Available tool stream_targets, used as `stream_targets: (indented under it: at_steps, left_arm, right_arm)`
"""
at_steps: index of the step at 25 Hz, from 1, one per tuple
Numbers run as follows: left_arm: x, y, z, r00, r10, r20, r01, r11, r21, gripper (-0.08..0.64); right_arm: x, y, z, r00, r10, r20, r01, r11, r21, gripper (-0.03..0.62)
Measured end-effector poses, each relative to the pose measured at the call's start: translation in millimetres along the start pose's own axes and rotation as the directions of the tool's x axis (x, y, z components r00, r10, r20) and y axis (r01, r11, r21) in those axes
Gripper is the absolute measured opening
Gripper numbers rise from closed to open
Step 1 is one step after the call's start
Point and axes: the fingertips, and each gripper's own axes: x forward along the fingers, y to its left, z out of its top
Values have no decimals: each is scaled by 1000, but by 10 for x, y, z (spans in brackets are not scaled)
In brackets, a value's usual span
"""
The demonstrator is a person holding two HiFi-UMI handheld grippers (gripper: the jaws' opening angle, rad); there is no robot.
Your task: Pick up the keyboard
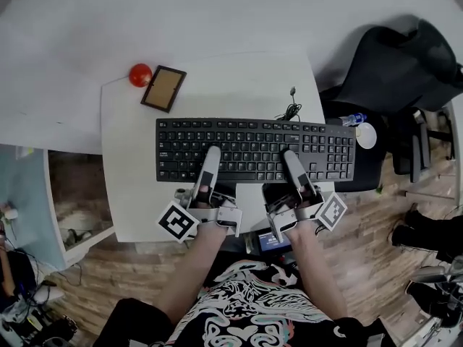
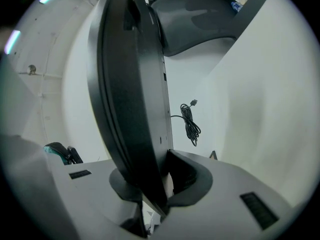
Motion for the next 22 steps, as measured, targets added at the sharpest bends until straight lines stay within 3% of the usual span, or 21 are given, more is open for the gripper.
stream_targets:
  at_steps: [4, 8, 12, 17, 22]
  left_arm:
    - [-52, -99, -28, 999, -14, 37, 16, 999, -33, 86]
    - [-100, -269, -105, 999, -33, 24, 34, 999, -18, 83]
    - [-189, -343, -96, 996, -30, 80, 33, 999, -43, 81]
    - [-290, -397, -172, 989, -12, 144, 29, 993, -113, 81]
    - [-314, -454, -158, 984, -11, 180, 36, 990, -136, 80]
  right_arm:
    - [-16, 57, 5, 1000, -24, -12, 24, 999, -24, 87]
    - [-85, 182, 35, 1000, -20, -14, 20, 999, -41, 86]
    - [-81, 275, -10, 999, -22, -25, 21, 998, -56, 87]
    - [-221, 445, 185, 998, -51, 49, 57, 988, -141, 87]
    - [-216, 523, 209, 998, -46, 37, 51, 988, -148, 86]
